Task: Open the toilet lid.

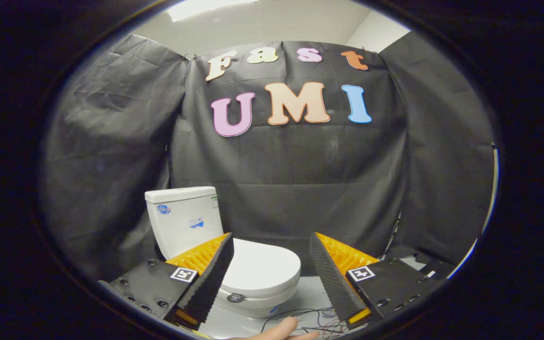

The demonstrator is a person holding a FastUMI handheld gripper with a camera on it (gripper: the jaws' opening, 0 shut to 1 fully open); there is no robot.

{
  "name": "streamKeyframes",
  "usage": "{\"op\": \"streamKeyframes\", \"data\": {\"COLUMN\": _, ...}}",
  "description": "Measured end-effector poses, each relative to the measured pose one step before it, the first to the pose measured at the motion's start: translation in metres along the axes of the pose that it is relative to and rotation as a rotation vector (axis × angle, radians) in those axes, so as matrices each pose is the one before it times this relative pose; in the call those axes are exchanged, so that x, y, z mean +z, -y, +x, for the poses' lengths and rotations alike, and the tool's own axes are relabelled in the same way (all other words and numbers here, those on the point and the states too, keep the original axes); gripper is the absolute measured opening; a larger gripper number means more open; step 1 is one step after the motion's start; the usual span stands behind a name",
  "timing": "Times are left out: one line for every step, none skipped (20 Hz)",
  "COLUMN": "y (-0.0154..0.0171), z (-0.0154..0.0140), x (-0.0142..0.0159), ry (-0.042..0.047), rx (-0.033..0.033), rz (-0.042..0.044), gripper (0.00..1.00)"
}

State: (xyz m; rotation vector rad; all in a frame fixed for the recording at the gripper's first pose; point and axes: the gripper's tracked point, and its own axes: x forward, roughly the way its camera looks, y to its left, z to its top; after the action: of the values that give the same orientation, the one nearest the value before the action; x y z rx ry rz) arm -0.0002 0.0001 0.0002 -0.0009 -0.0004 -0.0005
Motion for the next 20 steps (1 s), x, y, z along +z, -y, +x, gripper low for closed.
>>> {"op": "streamKeyframes", "data": {"y": 0.00028, "z": 0.00120, "x": 0.00048, "ry": 0.00737, "rx": -0.00333, "rz": -0.00132, "gripper": 0.99}}
{"op": "streamKeyframes", "data": {"y": -0.00191, "z": 0.00355, "x": 0.00072, "ry": -0.00118, "rx": 0.00449, "rz": -0.00118, "gripper": 0.99}}
{"op": "streamKeyframes", "data": {"y": 0.00166, "z": -0.00012, "x": -0.00486, "ry": -0.01041, "rx": 0.00001, "rz": -0.00026, "gripper": 0.99}}
{"op": "streamKeyframes", "data": {"y": -0.00041, "z": 0.00157, "x": 0.00122, "ry": 0.00181, "rx": -0.00229, "rz": 0.00005, "gripper": 0.99}}
{"op": "streamKeyframes", "data": {"y": -0.00080, "z": 0.00587, "x": 0.00158, "ry": 0.00472, "rx": 0.00125, "rz": 0.00117, "gripper": 0.99}}
{"op": "streamKeyframes", "data": {"y": -0.00205, "z": 0.01214, "x": 0.00129, "ry": 0.00097, "rx": 0.00593, "rz": -0.00007, "gripper": 0.99}}
{"op": "streamKeyframes", "data": {"y": -0.00084, "z": 0.01749, "x": -0.00444, "ry": -0.01562, "rx": 0.00119, "rz": -0.00257, "gripper": 0.99}}
{"op": "streamKeyframes", "data": {"y": -0.00171, "z": 0.00923, "x": -0.00553, "ry": -0.02319, "rx": 0.00386, "rz": 0.00185, "gripper": 0.99}}
{"op": "streamKeyframes", "data": {"y": -0.00180, "z": 0.00472, "x": -0.00543, "ry": -0.02469, "rx": 0.00713, "rz": -0.00171, "gripper": 0.99}}
{"op": "streamKeyframes", "data": {"y": -0.00323, "z": 0.00614, "x": -0.00403, "ry": -0.01601, "rx": 0.01221, "rz": -0.00008, "gripper": 0.99}}
{"op": "streamKeyframes", "data": {"y": -0.00355, "z": 0.00497, "x": 0.00114, "ry": -0.00065, "rx": 0.01743, "rz": 0.00164, "gripper": 0.99}}
{"op": "streamKeyframes", "data": {"y": -0.00360, "z": 0.00639, "x": 0.00785, "ry": 0.02704, "rx": 0.01107, "rz": 0.00361, "gripper": 0.99}}
{"op": "streamKeyframes", "data": {"y": -0.00177, "z": 0.00575, "x": 0.01006, "ry": 0.05995, "rx": 0.01047, "rz": 0.04166, "gripper": 0.99}}
{"op": "streamKeyframes", "data": {"y": -0.00693, "z": 0.00587, "x": 0.00451, "ry": 0.03459, "rx": 0.02287, "rz": 0.04128, "gripper": 0.99}}
{"op": "streamKeyframes", "data": {"y": -0.00420, "z": 0.00782, "x": -0.00669, "ry": -0.01221, "rx": 0.00045, "rz": 0.01745, "gripper": 0.99}}
{"op": "streamKeyframes", "data": {"y": 0.00021, "z": 0.00417, "x": -0.01486, "ry": -0.04412, "rx": -0.01621, "rz": -0.00845, "gripper": 0.98}}
{"op": "streamKeyframes", "data": {"y": 0.00343, "z": 0.00361, "x": -0.01812, "ry": -0.04557, "rx": -0.02226, "rz": -0.00602, "gripper": 0.99}}
{"op": "streamKeyframes", "data": {"y": -0.00010, "z": 0.00258, "x": -0.01617, "ry": -0.04125, "rx": -0.01049, "rz": 0.01175, "gripper": 0.99}}
{"op": "streamKeyframes", "data": {"y": -0.00178, "z": 0.00205, "x": -0.01196, "ry": -0.03406, "rx": -0.01145, "rz": 0.01481, "gripper": 0.99}}
{"op": "streamKeyframes", "data": {"y": 0.00008, "z": 0.00390, "x": -0.01246, "ry": -0.03149, "rx": -0.01734, "rz": 0.00936, "gripper": 0.99}}
